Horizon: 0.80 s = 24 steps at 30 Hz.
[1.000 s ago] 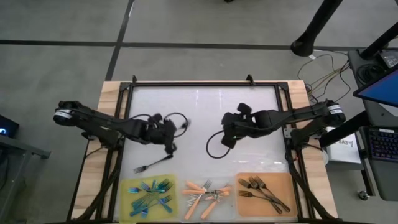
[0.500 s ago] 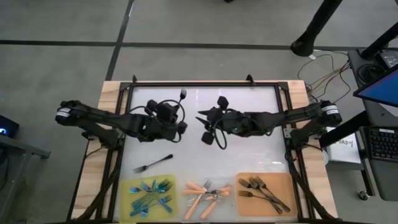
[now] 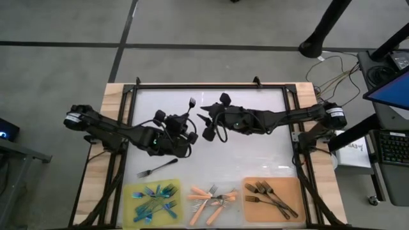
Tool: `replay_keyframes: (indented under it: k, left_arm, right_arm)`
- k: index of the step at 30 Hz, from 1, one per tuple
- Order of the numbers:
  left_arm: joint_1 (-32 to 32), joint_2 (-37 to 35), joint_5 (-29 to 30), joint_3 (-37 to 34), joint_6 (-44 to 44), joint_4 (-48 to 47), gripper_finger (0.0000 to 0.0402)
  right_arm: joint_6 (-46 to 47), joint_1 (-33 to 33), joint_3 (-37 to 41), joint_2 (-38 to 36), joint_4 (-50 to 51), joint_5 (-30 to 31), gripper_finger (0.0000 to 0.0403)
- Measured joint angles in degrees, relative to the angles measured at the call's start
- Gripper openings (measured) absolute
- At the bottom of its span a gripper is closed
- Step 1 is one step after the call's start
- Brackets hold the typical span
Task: Sort silverware by color (type)
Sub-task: Put the black fork into the orange bin
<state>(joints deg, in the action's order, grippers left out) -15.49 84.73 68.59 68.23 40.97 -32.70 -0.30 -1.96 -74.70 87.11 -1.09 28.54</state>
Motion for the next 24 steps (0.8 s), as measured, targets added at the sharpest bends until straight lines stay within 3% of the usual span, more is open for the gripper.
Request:
replay_keyframes:
  k: [5,11,24]
  left_arm:
    - [0.08,0.20,1.15,-0.33,0.64,1.68,0.0000]
    - [-0.11,0.37,1.32,-0.37,0.22,3.57,0.0000]
    - [-1.30,0.44,-0.39,-0.44,-0.15,6.26,0.0000]
  right_arm:
    - [1.93,0.31,0.00,0.13,-4.00,-6.35,0.0161]
    - [1.73,0.70,-0.02,0.13,-7.72,-6.47,0.0177]
    - [0.91,1.27,-0.02,0.13,-11.51,-6.08,0.0174]
